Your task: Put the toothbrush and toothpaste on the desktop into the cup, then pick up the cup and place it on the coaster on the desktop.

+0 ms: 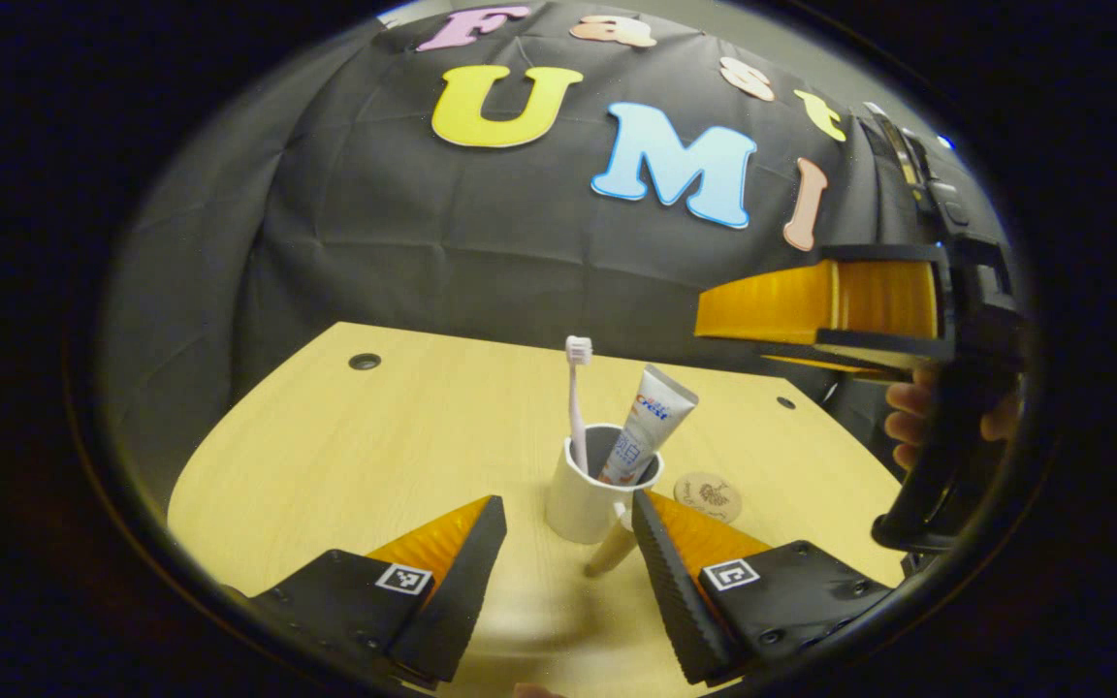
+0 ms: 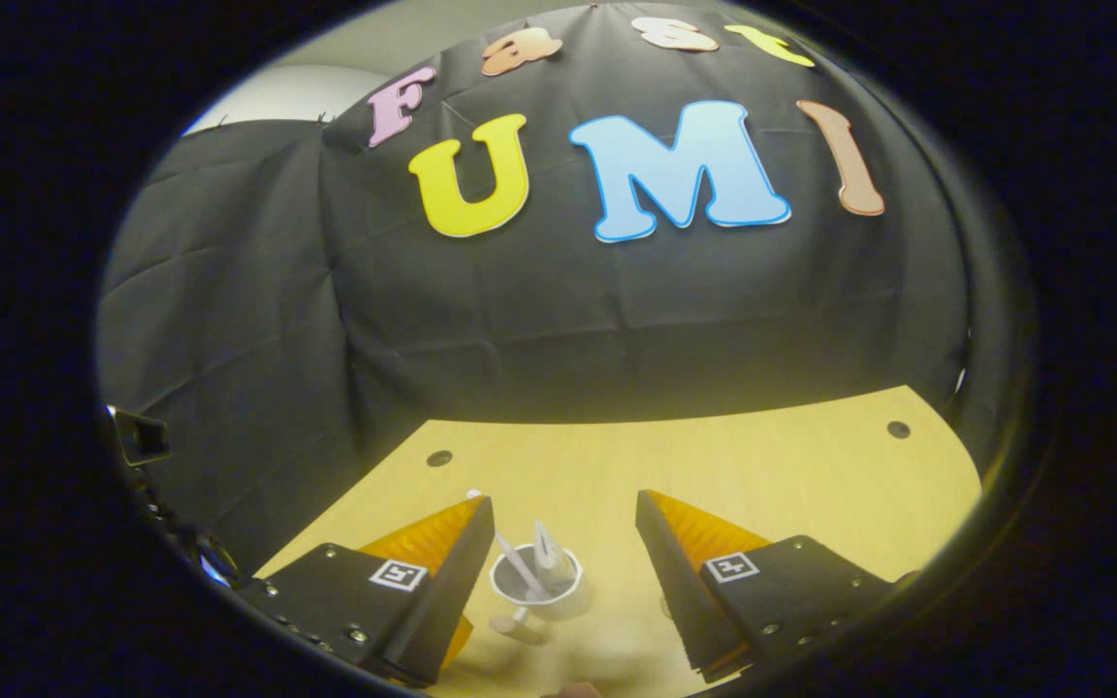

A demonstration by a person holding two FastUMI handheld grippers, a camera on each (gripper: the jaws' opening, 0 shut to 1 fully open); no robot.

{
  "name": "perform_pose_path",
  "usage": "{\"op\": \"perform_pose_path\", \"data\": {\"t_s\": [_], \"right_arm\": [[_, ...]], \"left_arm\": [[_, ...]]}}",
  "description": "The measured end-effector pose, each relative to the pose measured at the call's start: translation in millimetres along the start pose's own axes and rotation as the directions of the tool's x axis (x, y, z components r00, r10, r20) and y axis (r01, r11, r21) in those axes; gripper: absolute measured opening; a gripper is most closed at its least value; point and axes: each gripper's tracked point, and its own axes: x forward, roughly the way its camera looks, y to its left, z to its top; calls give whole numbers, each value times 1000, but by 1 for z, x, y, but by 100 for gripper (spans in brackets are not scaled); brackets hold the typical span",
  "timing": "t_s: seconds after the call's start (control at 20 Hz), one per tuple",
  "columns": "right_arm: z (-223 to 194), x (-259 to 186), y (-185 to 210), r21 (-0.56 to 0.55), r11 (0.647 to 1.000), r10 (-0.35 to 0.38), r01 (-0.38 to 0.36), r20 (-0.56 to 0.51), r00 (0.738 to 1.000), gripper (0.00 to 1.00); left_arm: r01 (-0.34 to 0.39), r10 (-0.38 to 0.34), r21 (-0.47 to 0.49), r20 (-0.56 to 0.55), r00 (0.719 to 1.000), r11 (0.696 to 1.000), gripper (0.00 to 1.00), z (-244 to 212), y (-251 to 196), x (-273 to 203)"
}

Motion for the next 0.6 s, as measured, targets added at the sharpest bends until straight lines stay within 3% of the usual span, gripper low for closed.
{"op": "perform_pose_path", "data": {"t_s": [0.35,0.5,0.6], "right_arm": [[9,-38,-40,-34,995,-89,90,30,996,88],[1,-48,-58,-39,992,-121,121,11,993,88],[-6,-56,-67,-32,991,-132,132,-8,991,88]], "left_arm": [[36,-37,-8,-137,990,999,93,-17,-24,30],[26,-31,-23,-213,977,999,86,-31,-27,42],[10,-18,-32,-274,961,999,87,-41,-27,52]]}}
